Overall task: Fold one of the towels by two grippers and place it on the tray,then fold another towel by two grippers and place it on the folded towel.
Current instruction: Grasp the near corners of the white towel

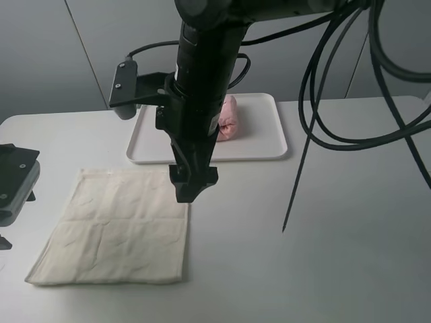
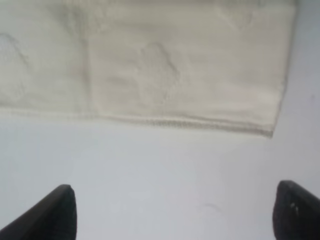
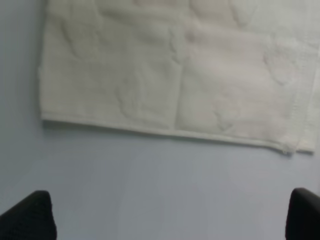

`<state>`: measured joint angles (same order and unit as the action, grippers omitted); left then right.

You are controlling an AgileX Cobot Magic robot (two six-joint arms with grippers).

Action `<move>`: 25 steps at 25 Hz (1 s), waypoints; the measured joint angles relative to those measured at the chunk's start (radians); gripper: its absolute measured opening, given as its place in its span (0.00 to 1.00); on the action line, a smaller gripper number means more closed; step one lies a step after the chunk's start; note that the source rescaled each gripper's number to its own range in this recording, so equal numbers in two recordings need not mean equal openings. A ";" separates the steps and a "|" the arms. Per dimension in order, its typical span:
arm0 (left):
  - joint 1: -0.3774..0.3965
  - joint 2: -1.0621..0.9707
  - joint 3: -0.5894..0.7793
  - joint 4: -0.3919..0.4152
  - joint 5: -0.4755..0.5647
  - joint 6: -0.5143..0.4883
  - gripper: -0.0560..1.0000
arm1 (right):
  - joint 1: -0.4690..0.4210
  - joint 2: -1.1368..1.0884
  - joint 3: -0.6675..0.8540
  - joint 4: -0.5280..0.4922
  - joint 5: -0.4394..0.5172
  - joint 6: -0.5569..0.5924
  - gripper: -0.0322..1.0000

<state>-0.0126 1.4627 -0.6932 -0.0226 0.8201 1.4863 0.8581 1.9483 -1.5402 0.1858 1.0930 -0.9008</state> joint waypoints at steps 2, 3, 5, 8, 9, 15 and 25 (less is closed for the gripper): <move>0.000 -0.004 0.028 0.000 -0.029 0.012 1.00 | 0.012 0.017 0.020 -0.011 -0.010 0.000 1.00; 0.000 -0.004 0.041 0.000 -0.034 0.027 1.00 | 0.016 0.027 0.033 -0.018 -0.016 0.000 1.00; 0.000 -0.004 0.067 0.000 -0.050 0.064 1.00 | 0.031 0.042 0.068 -0.028 -0.028 0.002 1.00; 0.000 -0.006 0.112 0.000 -0.089 0.089 1.00 | 0.056 0.053 0.122 -0.037 -0.070 0.002 1.00; 0.000 -0.006 0.125 0.000 -0.103 0.098 1.00 | 0.066 0.053 0.138 -0.037 -0.086 0.002 1.00; -0.002 -0.006 0.207 0.046 -0.146 0.113 1.00 | 0.113 0.053 0.169 -0.037 -0.173 0.064 1.00; -0.021 -0.008 0.261 0.120 -0.247 0.086 1.00 | 0.168 0.060 0.169 -0.044 -0.225 0.124 1.00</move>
<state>-0.0336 1.4549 -0.4322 0.0973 0.5730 1.5725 1.0257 2.0079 -1.3712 0.1417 0.8682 -0.7768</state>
